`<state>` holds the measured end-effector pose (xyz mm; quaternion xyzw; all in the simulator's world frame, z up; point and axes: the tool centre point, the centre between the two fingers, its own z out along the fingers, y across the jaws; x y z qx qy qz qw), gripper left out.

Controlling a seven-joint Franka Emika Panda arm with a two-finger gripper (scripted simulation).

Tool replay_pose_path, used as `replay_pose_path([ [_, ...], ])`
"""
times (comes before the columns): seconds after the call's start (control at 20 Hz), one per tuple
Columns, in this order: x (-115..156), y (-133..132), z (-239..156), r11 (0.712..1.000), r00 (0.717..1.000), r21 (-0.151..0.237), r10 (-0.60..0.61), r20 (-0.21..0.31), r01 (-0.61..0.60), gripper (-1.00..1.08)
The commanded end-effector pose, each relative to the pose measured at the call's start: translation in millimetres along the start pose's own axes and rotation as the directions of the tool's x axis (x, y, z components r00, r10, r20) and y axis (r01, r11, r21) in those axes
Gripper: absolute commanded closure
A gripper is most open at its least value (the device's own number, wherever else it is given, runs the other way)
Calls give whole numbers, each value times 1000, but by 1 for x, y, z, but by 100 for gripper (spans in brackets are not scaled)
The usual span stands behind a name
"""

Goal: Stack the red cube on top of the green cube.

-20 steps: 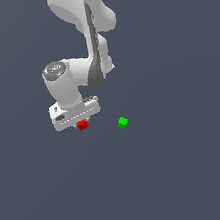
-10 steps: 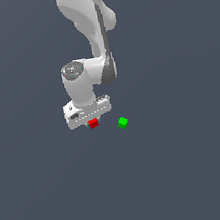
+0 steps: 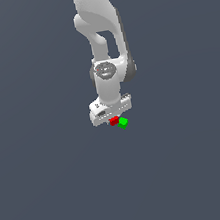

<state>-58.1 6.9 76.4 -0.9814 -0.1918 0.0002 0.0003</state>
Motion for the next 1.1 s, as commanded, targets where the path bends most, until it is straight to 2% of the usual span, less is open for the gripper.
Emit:
replay_pose_path([
  [0.0, 5, -18, 5, 1000, 1000, -1, 2, -1, -2, 108],
  [0.25, 12, -41, 12, 1000, 1000, 0, 2, -1, -2, 108],
  [0.55, 15, -47, 15, 1000, 1000, -1, 2, 0, -2, 108],
  [0.6, 15, -47, 15, 1000, 1000, -1, 2, 0, -2, -92],
  [1.05, 15, -47, 15, 1000, 1000, -1, 2, 0, -2, -92],
])
